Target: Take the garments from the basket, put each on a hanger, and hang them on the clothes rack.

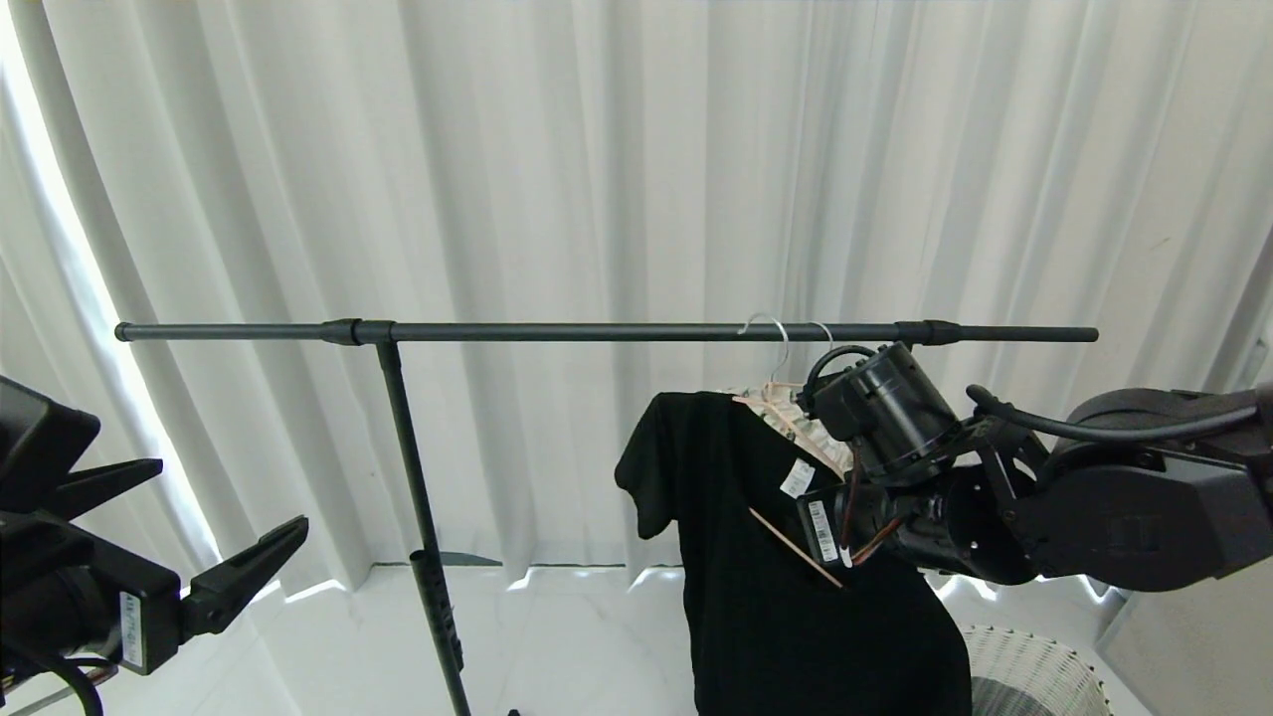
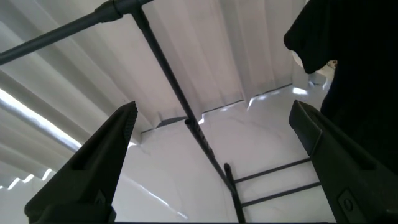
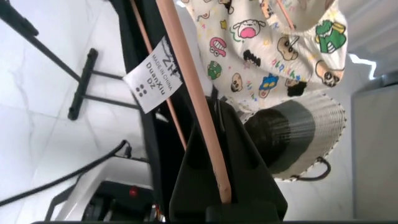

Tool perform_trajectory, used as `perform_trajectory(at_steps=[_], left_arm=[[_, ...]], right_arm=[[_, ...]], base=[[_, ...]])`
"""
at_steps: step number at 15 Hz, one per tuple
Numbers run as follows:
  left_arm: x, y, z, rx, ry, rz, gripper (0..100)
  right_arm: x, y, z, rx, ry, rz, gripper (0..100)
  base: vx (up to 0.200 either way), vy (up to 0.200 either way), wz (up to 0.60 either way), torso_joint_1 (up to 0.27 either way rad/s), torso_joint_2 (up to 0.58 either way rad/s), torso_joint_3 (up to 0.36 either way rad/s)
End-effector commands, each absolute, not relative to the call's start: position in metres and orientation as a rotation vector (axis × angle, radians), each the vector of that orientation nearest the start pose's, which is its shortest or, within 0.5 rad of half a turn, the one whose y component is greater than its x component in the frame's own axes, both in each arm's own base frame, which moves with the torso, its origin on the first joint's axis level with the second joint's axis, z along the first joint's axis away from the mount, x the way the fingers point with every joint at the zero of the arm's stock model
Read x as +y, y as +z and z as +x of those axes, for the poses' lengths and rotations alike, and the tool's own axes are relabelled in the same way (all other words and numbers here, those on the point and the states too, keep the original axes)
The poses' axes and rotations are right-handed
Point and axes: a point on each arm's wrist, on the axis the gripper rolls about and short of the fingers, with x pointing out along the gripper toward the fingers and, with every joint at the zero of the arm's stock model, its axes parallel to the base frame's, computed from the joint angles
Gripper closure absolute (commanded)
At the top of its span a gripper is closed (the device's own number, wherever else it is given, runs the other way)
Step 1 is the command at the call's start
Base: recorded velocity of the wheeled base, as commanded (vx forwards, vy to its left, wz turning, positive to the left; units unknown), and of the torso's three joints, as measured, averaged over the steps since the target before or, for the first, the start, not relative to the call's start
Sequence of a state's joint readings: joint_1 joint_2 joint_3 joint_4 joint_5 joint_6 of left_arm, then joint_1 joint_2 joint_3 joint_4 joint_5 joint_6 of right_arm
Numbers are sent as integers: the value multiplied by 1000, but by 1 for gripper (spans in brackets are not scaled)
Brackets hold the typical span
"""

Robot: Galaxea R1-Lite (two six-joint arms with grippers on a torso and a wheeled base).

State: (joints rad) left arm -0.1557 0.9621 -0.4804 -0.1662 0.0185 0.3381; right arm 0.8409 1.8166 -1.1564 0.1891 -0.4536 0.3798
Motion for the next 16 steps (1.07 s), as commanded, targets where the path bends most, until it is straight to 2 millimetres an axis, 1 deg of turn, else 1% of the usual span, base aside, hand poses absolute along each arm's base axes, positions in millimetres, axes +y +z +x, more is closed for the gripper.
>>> perform_trajectory(at_steps=[1, 3, 8, 12, 15, 16], left_arm=[[-21, 201, 113, 281, -217, 366, 0], [-24, 201, 113, 275, -244, 370, 0], [-25, 201, 112, 273, -254, 372, 0], [-26, 198, 112, 279, -261, 372, 0], [-26, 194, 109, 287, -271, 371, 0], [-27, 193, 108, 290, -280, 373, 0]], right_arm=[[234, 168, 225, 709, 189, -163, 100], [232, 167, 227, 703, 161, -166, 100], [234, 168, 225, 698, 170, -169, 100], [238, 167, 221, 702, 194, -178, 100], [239, 166, 221, 705, 208, -207, 100], [242, 162, 223, 714, 217, -221, 100]], base=[[200, 0, 0, 7, 2, 2], [200, 0, 0, -14, -7, 10], [200, 0, 0, 7, 3, 0], [0, 0, 0, 0, 0, 0], [0, 0, 0, 0, 0, 0], [0, 0, 0, 0, 0, 0]])
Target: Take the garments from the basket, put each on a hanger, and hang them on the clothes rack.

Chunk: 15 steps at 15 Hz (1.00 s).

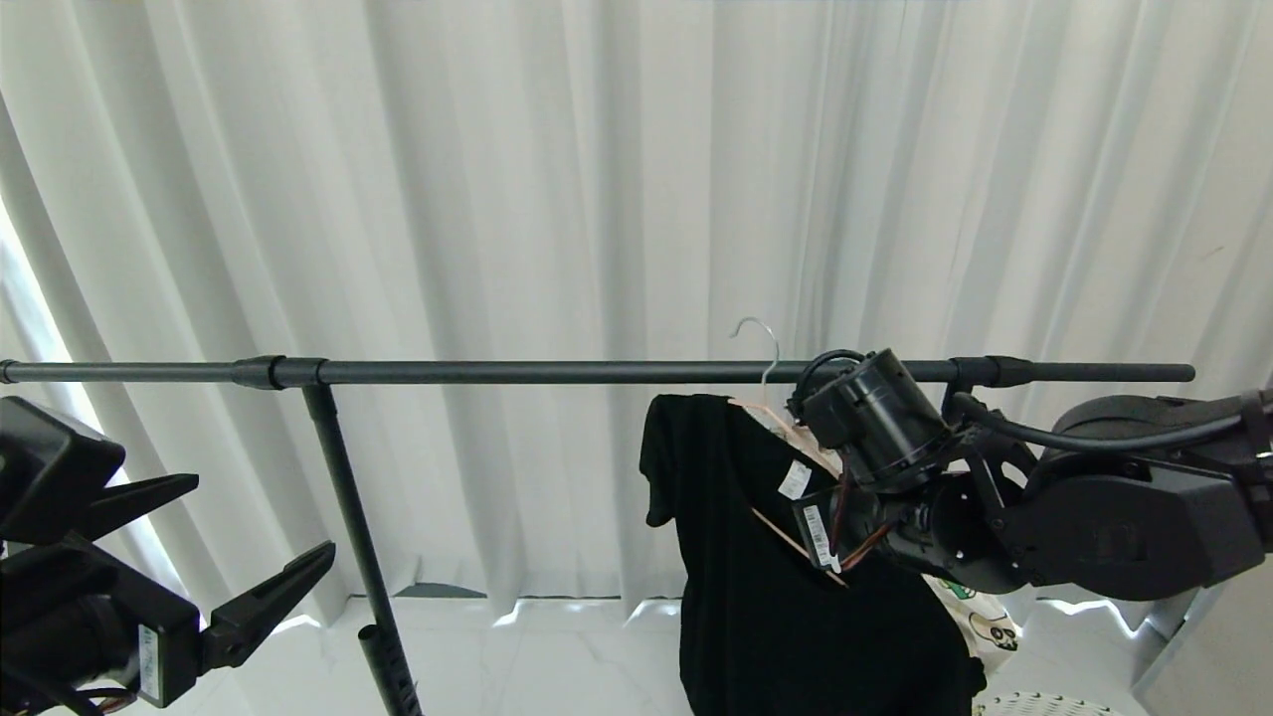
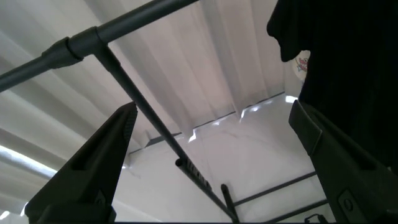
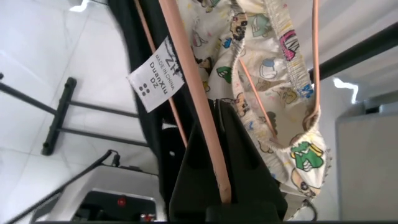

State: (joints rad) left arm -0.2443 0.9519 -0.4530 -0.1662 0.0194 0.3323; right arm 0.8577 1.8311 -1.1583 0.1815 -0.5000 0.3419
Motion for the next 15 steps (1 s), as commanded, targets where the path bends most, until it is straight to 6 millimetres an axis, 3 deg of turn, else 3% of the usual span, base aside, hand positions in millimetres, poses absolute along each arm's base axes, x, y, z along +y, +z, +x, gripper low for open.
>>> perform_trajectory(at_steps=[1, 7, 10, 15], left_arm=[[-27, 193, 108, 290, -279, 372, 0], [-27, 187, 99, 281, -303, 375, 0], [-27, 179, 90, 284, -328, 381, 0], [-29, 177, 91, 291, -340, 385, 0]], right_arm=[[244, 160, 225, 719, 220, -223, 100], [268, 135, 250, 764, 223, -238, 100], [271, 124, 270, 779, 186, -235, 100], [273, 117, 275, 796, 177, -240, 100]], base=[[0, 0, 0, 0, 0, 0], [0, 0, 0, 0, 0, 0], [0, 0, 0, 0, 0, 0], [0, 0, 0, 0, 0, 0]])
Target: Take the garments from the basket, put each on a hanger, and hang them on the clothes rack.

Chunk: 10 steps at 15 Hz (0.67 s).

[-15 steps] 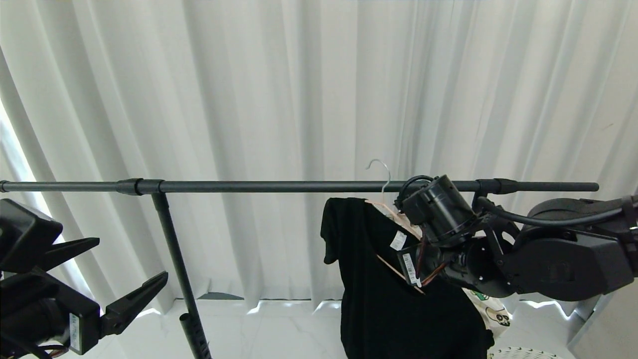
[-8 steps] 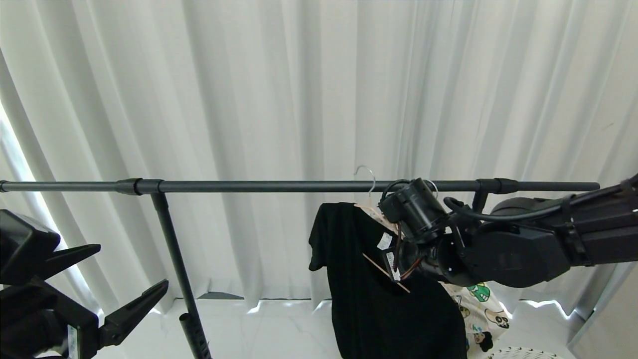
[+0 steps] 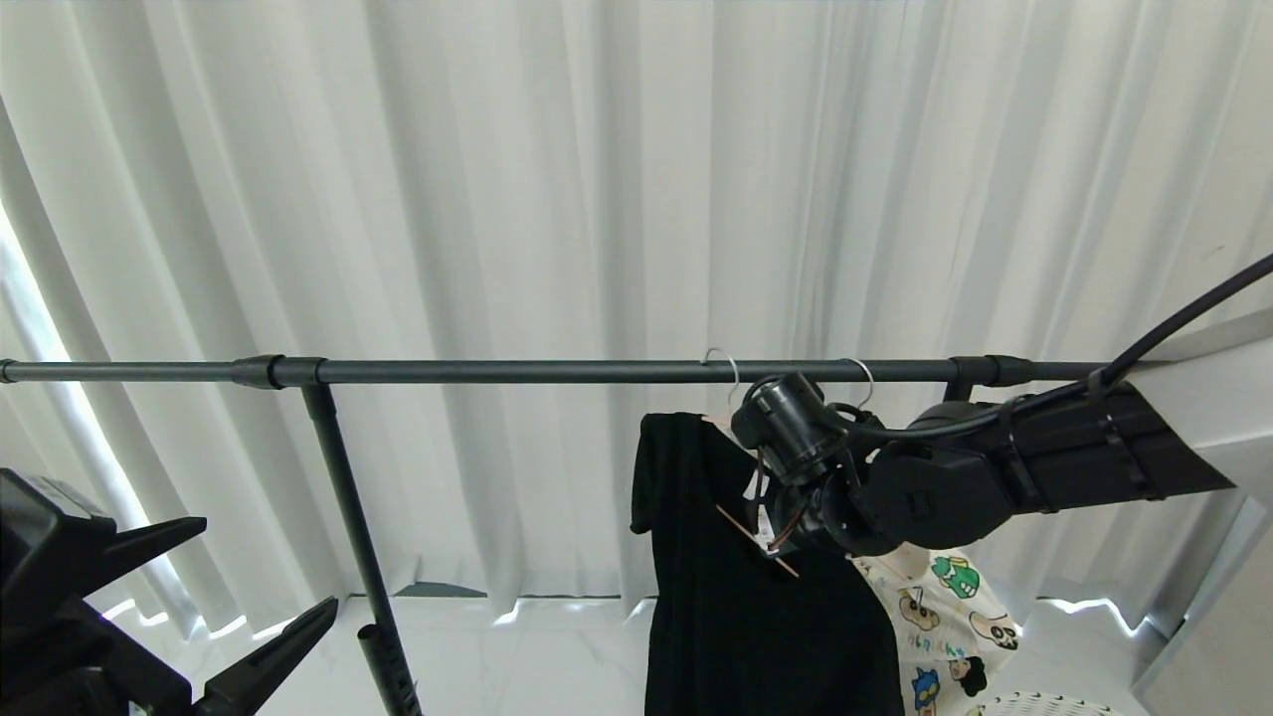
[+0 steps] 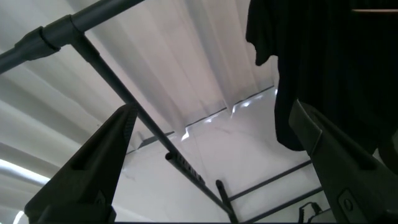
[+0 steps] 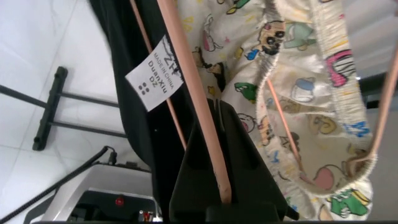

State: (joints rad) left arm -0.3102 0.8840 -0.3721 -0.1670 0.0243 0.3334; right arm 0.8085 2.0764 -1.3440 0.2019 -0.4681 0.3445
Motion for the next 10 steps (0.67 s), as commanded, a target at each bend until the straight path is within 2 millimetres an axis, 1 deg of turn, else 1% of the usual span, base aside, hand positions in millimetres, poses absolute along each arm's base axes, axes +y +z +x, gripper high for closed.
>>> perform_trajectory(at_steps=[1, 4, 6, 10], left_arm=[[-29, 177, 91, 291, -343, 386, 0], [-29, 177, 91, 294, -344, 386, 0], [-29, 175, 90, 298, -344, 387, 0], [-29, 174, 89, 298, -344, 386, 0]], right_arm=[[275, 118, 277, 790, 179, -235, 100], [278, 121, 279, 777, 182, -224, 100], [280, 126, 286, 761, 180, -211, 100], [277, 118, 295, 782, 155, -219, 100]], base=[[0, 0, 0, 0, 0, 0], [0, 0, 0, 0, 0, 0], [0, 0, 0, 0, 0, 0], [0, 0, 0, 0, 0, 0]])
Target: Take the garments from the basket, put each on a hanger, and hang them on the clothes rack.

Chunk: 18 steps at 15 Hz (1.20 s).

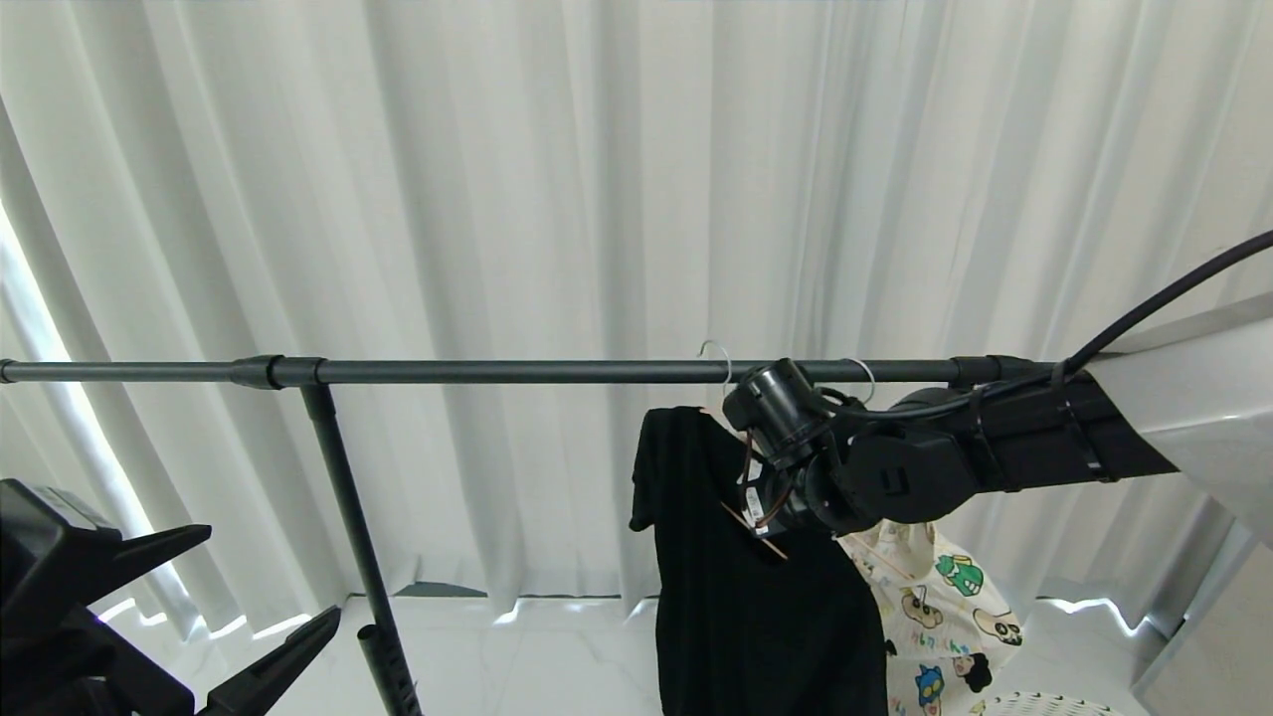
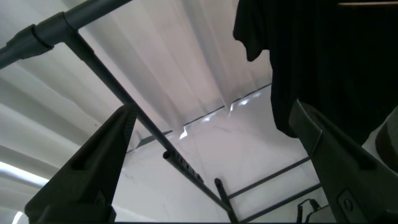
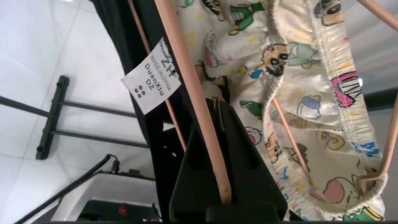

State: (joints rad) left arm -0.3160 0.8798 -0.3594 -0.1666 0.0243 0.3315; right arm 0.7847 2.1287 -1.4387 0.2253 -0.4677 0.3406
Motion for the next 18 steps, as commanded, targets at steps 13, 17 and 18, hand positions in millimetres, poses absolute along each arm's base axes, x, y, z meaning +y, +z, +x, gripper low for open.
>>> perform_trajectory(at_steps=[13, 17, 18], left_arm=[[-28, 172, 89, 308, -342, 385, 0], [-23, 167, 93, 355, -270, 324, 0], [-18, 166, 97, 383, -215, 299, 0]], right_arm=[[265, 155, 283, 733, 168, -170, 0], [238, 221, 244, 705, 255, 3, 0], [226, 232, 234, 685, 256, 28, 0]], base=[[0, 0, 0, 0, 0, 0], [0, 0, 0, 0, 0, 0], [0, 0, 0, 0, 0, 0]])
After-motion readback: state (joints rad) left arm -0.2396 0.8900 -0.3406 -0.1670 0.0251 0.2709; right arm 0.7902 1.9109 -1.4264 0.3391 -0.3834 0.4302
